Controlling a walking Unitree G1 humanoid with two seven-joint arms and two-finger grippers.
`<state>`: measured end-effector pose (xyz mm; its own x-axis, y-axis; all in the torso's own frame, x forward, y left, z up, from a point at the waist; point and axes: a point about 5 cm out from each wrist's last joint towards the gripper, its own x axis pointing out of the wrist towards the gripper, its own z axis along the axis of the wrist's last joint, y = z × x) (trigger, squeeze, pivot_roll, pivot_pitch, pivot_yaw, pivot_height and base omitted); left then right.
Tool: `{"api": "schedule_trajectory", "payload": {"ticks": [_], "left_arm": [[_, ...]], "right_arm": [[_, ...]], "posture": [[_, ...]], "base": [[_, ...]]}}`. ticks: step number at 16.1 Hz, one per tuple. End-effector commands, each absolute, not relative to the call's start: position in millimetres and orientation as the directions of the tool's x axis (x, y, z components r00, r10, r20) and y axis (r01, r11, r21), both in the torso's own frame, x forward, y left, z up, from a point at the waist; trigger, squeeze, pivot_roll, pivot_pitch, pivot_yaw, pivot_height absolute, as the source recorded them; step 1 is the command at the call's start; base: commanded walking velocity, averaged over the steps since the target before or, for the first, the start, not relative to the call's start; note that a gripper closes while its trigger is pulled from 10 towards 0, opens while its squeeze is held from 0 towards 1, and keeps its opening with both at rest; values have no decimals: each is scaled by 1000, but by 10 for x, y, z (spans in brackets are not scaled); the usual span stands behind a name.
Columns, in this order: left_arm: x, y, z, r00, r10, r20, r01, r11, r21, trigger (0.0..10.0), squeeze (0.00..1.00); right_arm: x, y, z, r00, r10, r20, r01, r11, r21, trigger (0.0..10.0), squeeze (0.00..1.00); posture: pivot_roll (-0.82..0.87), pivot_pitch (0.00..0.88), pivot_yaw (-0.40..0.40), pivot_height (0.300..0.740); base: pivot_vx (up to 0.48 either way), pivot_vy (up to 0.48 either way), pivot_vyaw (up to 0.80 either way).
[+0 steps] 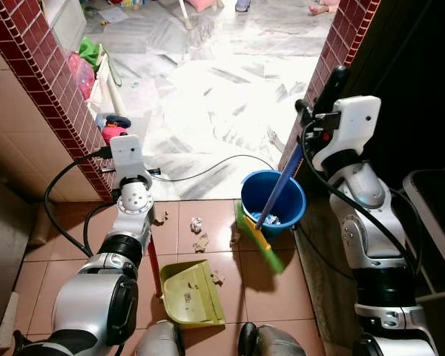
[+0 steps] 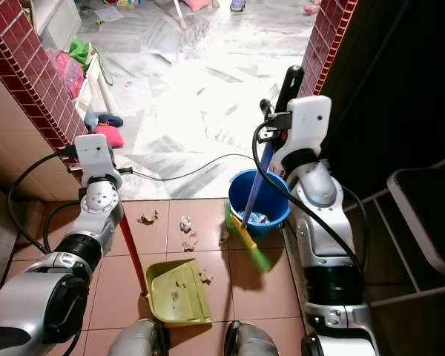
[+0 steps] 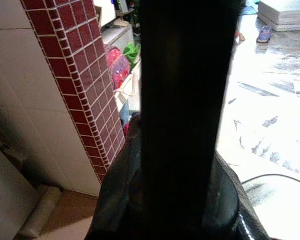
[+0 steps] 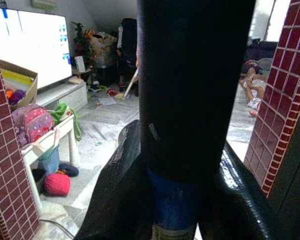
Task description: Sweep floor
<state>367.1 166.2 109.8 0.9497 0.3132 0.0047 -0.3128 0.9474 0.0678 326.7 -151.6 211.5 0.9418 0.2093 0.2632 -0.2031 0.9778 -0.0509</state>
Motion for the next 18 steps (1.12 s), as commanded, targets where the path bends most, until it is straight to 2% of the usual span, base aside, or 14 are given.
{"api": "schedule_trajectory", "payload": {"ticks": [1, 5, 7, 10, 14, 17, 18], "left_arm": [[3691, 1708, 1149, 946, 324, 16, -324, 944, 63, 10000, 0], [3667, 1731, 1101, 947, 321, 2, -320, 943, 88, 10000, 0], [3662, 1684, 1080, 951, 309, -6, -308, 948, 82, 10000, 0], [3656, 1564, 1046, 970, 242, -18, -242, 970, 9, 10000, 0], [3596, 1380, 867, 980, 160, -114, -169, 983, -73, 10000, 0], [3607, 1359, 875, 983, 142, -120, -155, 982, -110, 10000, 0], [3610, 1372, 875, 982, 142, -122, -157, 980, -122, 10000, 0]], "right_arm": [[3266, -1508, 2250, 920, 214, 328, -206, 977, -62, 10000, 0], [3251, -1453, 2134, 926, 224, 304, -216, 974, -62, 10000, 0], [3205, -1344, 1977, 937, 249, 244, -256, 967, -4, 10000, 0], [3174, -1253, 1785, 946, 289, 147, -308, 943, 128, 10000, 0], [3173, -1188, 1713, 944, 309, 117, -324, 936, 141, 10000, 0], [3208, -1168, 1803, 944, 310, 113, -329, 909, 257, 10000, 0], [3283, -1185, 2011, 948, 281, 149, -317, 872, 373, 10000, 0]], "posture": [[-139, 114, 6, 740], [-134, 110, 8, 740], [-135, 108, 9, 740], [-142, 100, 7, 740], [-147, 92, 0, 740], [-145, 89, 0, 740], [-146, 86, 3, 740]], "base": [[0, 0, 0], [0, 0, 0], [0, 0, 0], [0, 0, 0], [0, 0, 0], [0, 0, 0], [0, 0, 0]]}}
